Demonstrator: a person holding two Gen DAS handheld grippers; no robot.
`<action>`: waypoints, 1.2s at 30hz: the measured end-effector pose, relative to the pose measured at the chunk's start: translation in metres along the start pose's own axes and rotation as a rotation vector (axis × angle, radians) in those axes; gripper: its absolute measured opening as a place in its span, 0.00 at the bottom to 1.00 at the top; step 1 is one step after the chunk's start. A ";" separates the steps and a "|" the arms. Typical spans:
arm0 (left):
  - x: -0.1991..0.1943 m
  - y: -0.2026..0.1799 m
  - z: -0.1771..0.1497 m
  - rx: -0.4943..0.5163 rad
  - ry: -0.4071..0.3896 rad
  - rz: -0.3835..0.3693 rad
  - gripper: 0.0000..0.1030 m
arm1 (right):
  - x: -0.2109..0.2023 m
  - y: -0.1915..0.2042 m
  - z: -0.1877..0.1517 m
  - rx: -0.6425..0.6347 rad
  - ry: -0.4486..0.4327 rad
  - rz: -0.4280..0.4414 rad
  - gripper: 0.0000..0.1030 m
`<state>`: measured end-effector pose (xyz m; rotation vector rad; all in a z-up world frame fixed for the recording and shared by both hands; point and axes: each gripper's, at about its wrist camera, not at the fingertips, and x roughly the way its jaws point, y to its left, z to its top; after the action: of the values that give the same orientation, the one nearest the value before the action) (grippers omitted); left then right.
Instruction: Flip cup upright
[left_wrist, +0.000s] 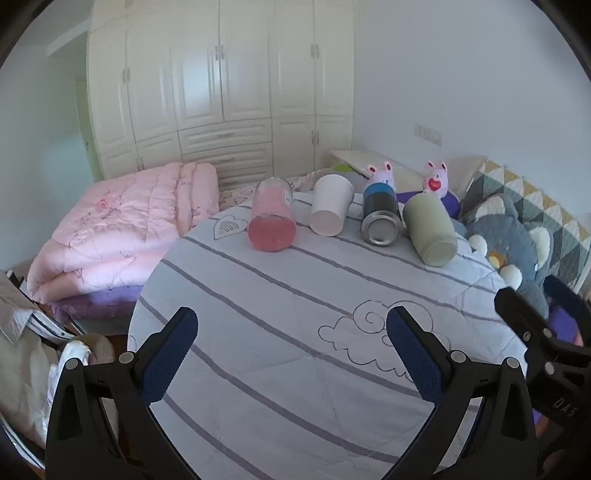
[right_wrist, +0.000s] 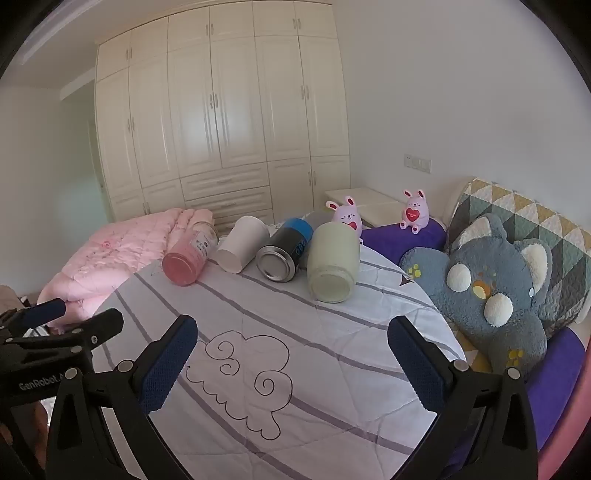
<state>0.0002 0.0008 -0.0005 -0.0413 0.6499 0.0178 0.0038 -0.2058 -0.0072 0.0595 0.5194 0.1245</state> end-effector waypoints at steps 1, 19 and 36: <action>0.000 0.002 0.000 -0.003 0.002 -0.005 1.00 | 0.000 0.000 0.000 -0.003 -0.002 0.000 1.00; 0.016 -0.014 0.008 0.052 0.014 -0.003 1.00 | 0.009 -0.004 0.005 0.003 -0.009 -0.002 1.00; 0.067 0.003 0.061 0.049 0.085 -0.021 1.00 | 0.041 -0.014 0.026 0.027 0.031 -0.025 1.00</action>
<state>0.0906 0.0069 0.0077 -0.0020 0.7344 -0.0201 0.0536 -0.2145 -0.0063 0.0772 0.5529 0.0938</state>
